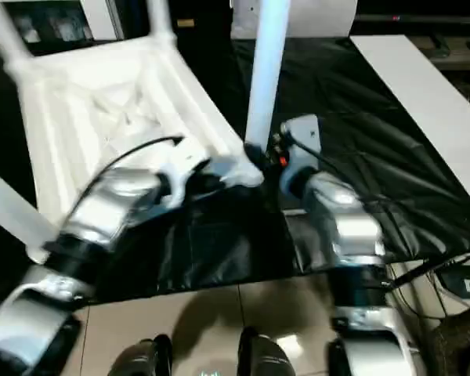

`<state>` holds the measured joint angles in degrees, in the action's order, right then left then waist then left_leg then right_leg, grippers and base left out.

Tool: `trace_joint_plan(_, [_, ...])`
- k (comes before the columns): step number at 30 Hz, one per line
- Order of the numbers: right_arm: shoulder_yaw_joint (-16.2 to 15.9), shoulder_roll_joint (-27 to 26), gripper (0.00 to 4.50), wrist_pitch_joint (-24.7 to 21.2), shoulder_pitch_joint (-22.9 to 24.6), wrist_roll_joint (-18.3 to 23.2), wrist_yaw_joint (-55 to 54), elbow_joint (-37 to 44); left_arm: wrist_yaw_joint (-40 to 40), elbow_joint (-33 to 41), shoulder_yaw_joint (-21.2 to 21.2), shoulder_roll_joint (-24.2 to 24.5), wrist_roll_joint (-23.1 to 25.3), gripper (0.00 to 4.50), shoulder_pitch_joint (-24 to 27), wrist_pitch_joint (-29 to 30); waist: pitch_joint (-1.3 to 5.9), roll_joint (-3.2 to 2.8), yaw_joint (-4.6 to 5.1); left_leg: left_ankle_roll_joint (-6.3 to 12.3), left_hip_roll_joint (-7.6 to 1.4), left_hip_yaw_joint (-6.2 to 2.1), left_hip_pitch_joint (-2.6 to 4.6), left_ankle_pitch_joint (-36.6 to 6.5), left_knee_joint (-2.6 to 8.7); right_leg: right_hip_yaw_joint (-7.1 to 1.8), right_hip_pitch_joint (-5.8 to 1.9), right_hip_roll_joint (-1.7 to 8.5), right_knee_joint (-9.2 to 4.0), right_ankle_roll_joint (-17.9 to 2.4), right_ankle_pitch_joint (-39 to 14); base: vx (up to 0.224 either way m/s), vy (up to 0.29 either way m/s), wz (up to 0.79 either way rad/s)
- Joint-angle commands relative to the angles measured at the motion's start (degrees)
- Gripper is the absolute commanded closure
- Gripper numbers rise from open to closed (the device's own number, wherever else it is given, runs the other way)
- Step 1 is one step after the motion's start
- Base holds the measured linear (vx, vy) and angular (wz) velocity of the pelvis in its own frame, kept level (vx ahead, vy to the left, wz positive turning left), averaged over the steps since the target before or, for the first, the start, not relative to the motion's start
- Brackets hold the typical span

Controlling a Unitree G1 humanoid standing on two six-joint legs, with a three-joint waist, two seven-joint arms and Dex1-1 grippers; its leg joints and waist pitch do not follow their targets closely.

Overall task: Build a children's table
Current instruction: Rotate leg to tighten

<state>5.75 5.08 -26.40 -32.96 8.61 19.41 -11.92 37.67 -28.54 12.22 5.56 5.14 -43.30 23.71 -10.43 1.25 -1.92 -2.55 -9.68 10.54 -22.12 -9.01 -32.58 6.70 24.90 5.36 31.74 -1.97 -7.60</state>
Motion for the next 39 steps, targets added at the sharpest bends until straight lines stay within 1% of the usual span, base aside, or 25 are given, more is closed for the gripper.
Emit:
trace_joint_plan(1, [-3.0, -3.89, 2.05, -0.12, 1.02, -0.92, -3.51, -1.25, -4.56, 0.16, -0.07, -4.61, -1.36, 4.5, -1.12, -2.32, 4.74, 0.45, -0.39, 3.22, -3.12, -1.8, 1.25, -13.21, 3.98, -3.53, -3.01, 4.51, -4.41, -6.6, -24.9, 0.0, 0.0, 0.0])
trace_joint_plan(2, [-3.39, -3.88, 1.91, 0.85, 1.19, -1.35, -3.43, -1.27, -4.45, 0.35, 0.37, -4.74, -1.05, 4.5, -1.09, -2.44, 4.77, 0.55, -0.39, 3.62, -3.08, -1.72, 1.14, -12.4, 4.0, -3.62, -3.11, 4.34, -4.15, -7.14, -23.0, 0.07, -0.008, 0.08])
trace_joint_plan(3, [-3.48, -3.8, 1.91, 1.31, 1.28, -1.48, -3.34, -1.28, -4.33, 0.43, 0.48, -4.73, -1.0, 4.5, -1.06, -2.46, 4.99, 0.62, -0.57, 4.67, -2.94, -1.54, 1.07, -10.53, 3.87, -3.78, -3.38, 4.24, -3.64, -8.2, -19.15, 0.051, -0.008, 0.06])
trace_joint_plan(5, [-3.16, -3.83, 1.82, 2.42, 1.62, -1.1, -3.16, -1.05, -3.82, 0.97, 0.73, -4.65, -0.86, 4.5, -0.82, -2.42, 5.07, 0.57, -0.69, 6.52, -2.91, -1.31, 1.05, -8.62, 3.67, -4.0, -3.39, 4.18, -3.19, -9.91, -15.26, 0.026, -0.006, 0.03])
trace_joint_plan(6, [-2.7, -3.52, 1.64, 2.48, 1.82, -0.41, -2.49, -0.78, -3.01, 1.41, 0.9, -4.22, -0.86, 4.5, -0.57, -2.67, 5.08, 0.67, -0.73, 7.36, -2.76, -1.27, 0.79, -7.68, 3.57, -4.02, -3.67, 4.16, -2.95, -10.63, -14.11, 0.0, 0.0, 0.0])
trace_joint_plan(7, [-2.41, -1.96, 1.49, 3.08, 2.29, 0.86, 0.55, -0.02, -0.99, 2.3, 1.53, -2.78, -0.76, 4.5, 0.04, -3.82, 5.14, 0.65, -0.87, 8.1, -2.7, -1.27, 0.77, -7.28, 3.52, -3.98, -3.87, 4.24, -2.93, -10.85, -13.75, 0.0, 0.0, 0.0])
trace_joint_plan(9, [-2.43, -1.24, 1.33, 3.18, 2.46, 1.04, 1.57, 0.22, -0.07, 2.55, 1.84, -2.2, -0.79, 4.5, 0.27, -4.58, 5.09, 0.56, -0.92, 8.99, -2.79, -1.22, 0.67, -6.57, 3.47, -3.97, -3.88, 4.1, -2.81, -11.13, -12.94, 0.0, 0.0, 0.0])
trace_joint_plan(10, [-2.31, -0.2, 1.19, 3.21, 2.68, 1.08, 2.69, 0.38, 1.36, 2.9, 1.99, -1.55, -1.05, 4.5, 0.66, -5.19, 5.14, 0.57, -0.96, 9.12, -2.79, -1.26, 0.68, -6.52, 3.46, -3.91, -3.92, 4.07, -2.84, -11.12, -13.08, 0.0, 0.0, 0.0])
trace_joint_plan(12, [-1.02, 5.51, 1.0, 3.5, 2.87, 2.65, 9.85, -0.04, 7.61, 4.11, 2.58, 2.14, -2.05, 4.5, 2.54, -7.29, 5.02, 0.63, -1.15, 9.24, -2.85, -1.32, 0.67, -7.02, 3.49, -3.83, -4.18, 4.04, -2.88, -10.92, -14.27, 0.0, 0.0, 0.0])
trace_joint_plan(15, [-0.46, 8.46, 0.85, 3.63, 2.62, 3.47, 13.59, -0.64, 10.79, 4.47, 2.85, 4.11, -2.55, 4.5, 3.48, -8.58, 4.7, 0.57, -1.1, 8.48, -2.93, -1.2, 0.91, -9.45, 3.58, -3.88, -3.83, 4.04, -3.39, -10.32, -18.37, 0.0, 0.0, 0.0])
trace_joint_plan(16, [-0.83, 10.65, 0.72, 4.2, 2.32, 3.48, 16.69, -1.37, 12.82, 4.52, 2.83, 5.33, -3.04, 4.5, 3.93, -9.55, 4.64, 0.51, -1.13, 8.05, -3.0, -1.24, 0.96, -9.82, 3.64, -3.92, -3.74, 4.17, -3.52, -10.08, -19.48, 0.0, 0.0, 0.0])
trace_joint_plan(17, [-1.16, 12.01, 0.62, 4.41, 2.14, 3.61, 18.92, -1.84, 14.01, 4.53, 2.77, 6.04, -3.35, 4.5, 4.16, -9.7, 4.93, 0.58, -1.23, 7.47, -3.01, -1.32, 1.01, -10.35, 3.6, -3.81, -3.92, 4.23, -3.59, -9.86, -20.82, 0.0, 0.0, 0.0])
trace_joint_plan(20, [-2.99, 16.49, 0.32, 5.83, 1.88, 4.37, 27.26, -2.89, 18.19, 4.41, 3.35, 8.62, -3.91, 4.5, 4.72, -11.99, 4.88, 0.52, -1.43, 6.95, -3.28, -1.37, 1.07, -10.35, 3.63, -3.95, -3.84, 4.2, -3.47, -9.93, -20.46, 0.0, 0.0, 0.0])
trace_joint_plan(22, [-4.46, 19.44, 0.32, 7.28, 1.74, 5.43, 34.06, -3.51, 22.06, 4.58, 3.69, 10.45, -4.93, 4.5, 5.1, -12.65, 4.98, 0.46, -1.57, 7.14, -3.32, -1.4, 1.05, -10.48, 3.53, -3.91, -3.88, 4.32, -3.22, -10.69, -19.65, 0.0, 0.0, 0.0])
trace_joint_plan(23, [-5.47, 21.46, 0.32, 8.16, 1.72, 6.69, 39.85, -3.64, 25.83, 4.92, 3.96, 11.83, -6.08, 4.5, 5.44, -13.95, 4.98, 0.61, -1.65, 7.4, -3.27, -1.35, 1.0, -10.5, 3.48, -3.94, -3.94, 4.34, -3.15, -10.75, -19.39, 0.0, 0.0, 0.0])
trace_joint_plan(25, [-6.32, 22.99, 0.32, 9.14, 1.69, 7.88, 45.17, -3.83, 28.6, 4.86, 4.32, 13.1, -6.48, 4.5, 5.51, -15.1, 5.03, 0.78, -1.64, 8.12, -3.42, -1.32, 0.91, -9.75, 3.42, -4.06, -3.99, 4.44, -2.91, -11.56, -17.97, 0.0, 0.0, 0.0])
trace_joint_plan(28, [-7.51, 24.76, 0.47, 9.35, 1.72, 9.32, 51.8, -4.03, 32.14, 4.28, 5.02, 14.69, -6.62, 4.5, 5.44, -16.55, 5.1, 0.55, -1.85, 8.99, -3.6, -1.25, 0.9, -8.7, 3.31, -3.99, -3.92, 4.2, -2.53, -12.57, -16.0, 0.0, 0.0, 0.0])
trace_joint_plan(29, [-8.5, 25.61, 0.47, 9.41, 1.34, 9.66, 55.35, -4.68, 36.1, 3.95, 5.92, 15.96, -7.01, 4.5, 5.42, -18.87, 5.22, 0.9, -1.87, 9.26, -3.68, -1.16, 0.93, -8.11, 3.21, -4.01, -3.86, 4.2, -2.37, -12.96, -15.07, 0.0, 0.0, 0.0])
trace_joint_plan(30, [-8.59, 25.67, 0.47, 9.44, 1.3, 9.69, 55.67, -4.75, 36.45, 3.93, 6.0, 16.07, -7.05, 4.5, 5.43, -19.05, 5.24, 0.83, -2.02, 9.57, -3.62, -1.23, 0.94, -7.88, 3.17, -3.93, -3.88, 4.2, -2.28, -13.11, -14.91, 0.0, 0.0, 0.0])
trace_joint_plan(31, [-8.95, 25.94, 0.57, 9.57, 1.11, 9.8, 56.94, -5.1, 37.89, 3.83, 6.27, 16.47, -7.21, 4.5, 5.43, -19.78, 5.29, 0.68, -2.15, 9.82, -3.76, -1.15, 0.95, -6.93, 3.1, -4.01, -3.79, 4.18, -2.07, -13.59, -13.85, 0.0, 0.0, 0.0])
trace_joint_plan(32, [-9.44, 26.2, 0.81, 9.62, 0.73, 10.18, 58.6, -5.71, 39.64, 3.7, 6.84, 17.07, -7.34, 4.5, 5.37, -20.64, 5.26, 0.8, -2.18, 9.84, -3.83, -1.08, 1.0, -6.7, 3.11, -4.05, -3.74, 4.19, -2.03, -13.75, -13.56, 0.0, 0.0, 0.0])
trace_joint_plan(33, [-9.72, 26.33, 0.87, 9.68, 0.48, 10.46, 59.57, -6.13, 40.55, 3.62, 7.17, 17.41, -7.4, 4.5, 5.32, -21.03, 5.31, 0.76, -2.44, 10.01, -3.78, -1.08, 1.0, -6.64, 3.06, -4.03, -3.76, 4.22, -1.96, -14.01, -13.58, 0.0, 0.0, 0.0])
trace_joint_plan(36, [-10.76, 26.35, 1.03, 9.53, -0.61, 11.24, 63.37, -7.95, 43.91, 3.4, 8.28, 18.35, -7.65, 4.5, 4.93, -22.28, 5.11, 0.76, -2.92, 9.67, -3.88, -0.98, 1.17, -7.02, 3.14, -4.11, -3.55, 4.29, -2.08, -14.02, -14.84, 0.0, 0.0, 0.0])
trace_joint_plan(37, [-11.0, 26.37, 1.26, 9.41, -0.77, 11.32, 64.16, -8.22, 44.41, 3.33, 8.43, 18.46, -7.68, 4.5, 4.82, -22.5, 5.04, 0.79, -3.11, 9.02, -3.94, -1.05, 1.22, -7.8, 3.2, -4.09, -3.53, 4.34, -2.14, -13.81, -16.13, 0.0, 0.0, 0.0])
trace_joint_plan(39, [-11.94, 26.54, 1.32, 8.97, -0.84, 11.38, 65.92, -8.37, 44.92, 2.72, 8.55, 18.52, -7.4, 4.5, 4.37, -23.24, 4.94, 0.86, -3.21, 8.4, -3.95, -1.06, 1.2, -8.56, 3.26, -4.13, -3.48, 4.36, -2.27, -13.4, -17.2, 0.0, 0.0, 0.0])
